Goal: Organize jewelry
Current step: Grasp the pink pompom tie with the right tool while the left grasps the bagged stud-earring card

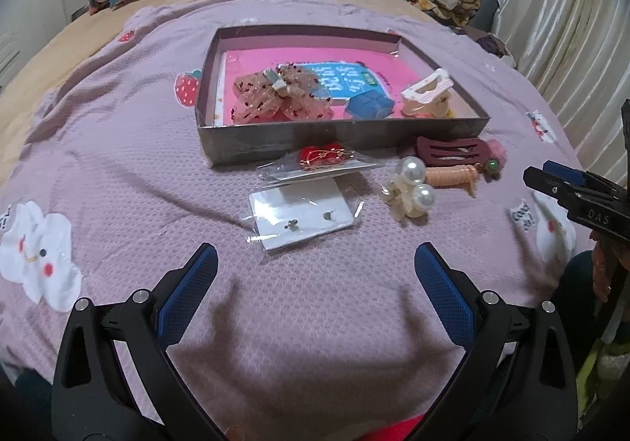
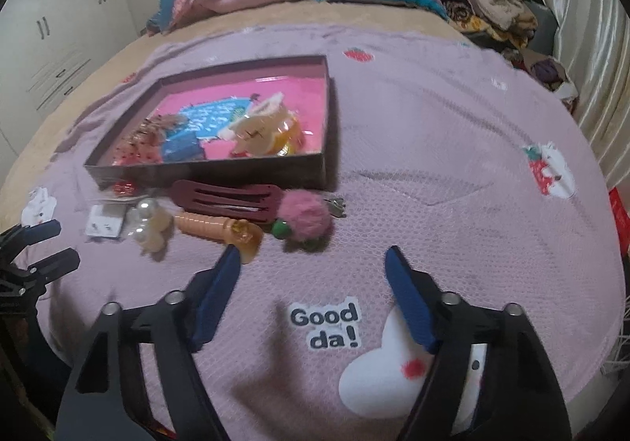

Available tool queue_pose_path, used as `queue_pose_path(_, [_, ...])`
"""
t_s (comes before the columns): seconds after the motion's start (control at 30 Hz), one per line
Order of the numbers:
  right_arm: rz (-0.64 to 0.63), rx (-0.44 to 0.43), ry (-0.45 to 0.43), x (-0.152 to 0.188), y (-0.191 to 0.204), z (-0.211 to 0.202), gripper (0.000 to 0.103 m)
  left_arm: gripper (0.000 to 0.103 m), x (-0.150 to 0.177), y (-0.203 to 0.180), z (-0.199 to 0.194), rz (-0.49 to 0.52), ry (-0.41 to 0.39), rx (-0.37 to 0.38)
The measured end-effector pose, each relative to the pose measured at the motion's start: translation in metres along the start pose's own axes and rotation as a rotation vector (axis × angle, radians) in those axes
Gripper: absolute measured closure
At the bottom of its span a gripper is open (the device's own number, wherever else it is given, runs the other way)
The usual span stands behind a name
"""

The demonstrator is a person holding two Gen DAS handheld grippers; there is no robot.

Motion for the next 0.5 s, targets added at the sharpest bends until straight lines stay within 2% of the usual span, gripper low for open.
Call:
queue_pose_path(0.17, [0.001,-0.012,0.016,-0.006,-0.003,0.017,0.053,0.01,-0.002,0.001,0.015,-0.01,0.021,0.0])
queue_pose_path(0.37, [0.005,-0.03,0.041,-0.017,-0.006,0.037,0.059,0.01,-0.007,0.003,0.027,-0.025,0.036,0.006])
queue_pose_path(0.5, [0.01,-0.052,0.062,-0.022,-0.006,0.049,0.071,0.01,-0.011,0.001,0.032,-0.027,0.042,0.007])
Point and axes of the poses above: each gripper's, at about its wrist camera, not at the fingertips, and z roughly the way its jaws point, y to its left, x to its underside, the point moved 1 cm from there along z, roughly the way its jaws point, and after that the axes turned 11 degrees about -x, right-handed, at the moved point
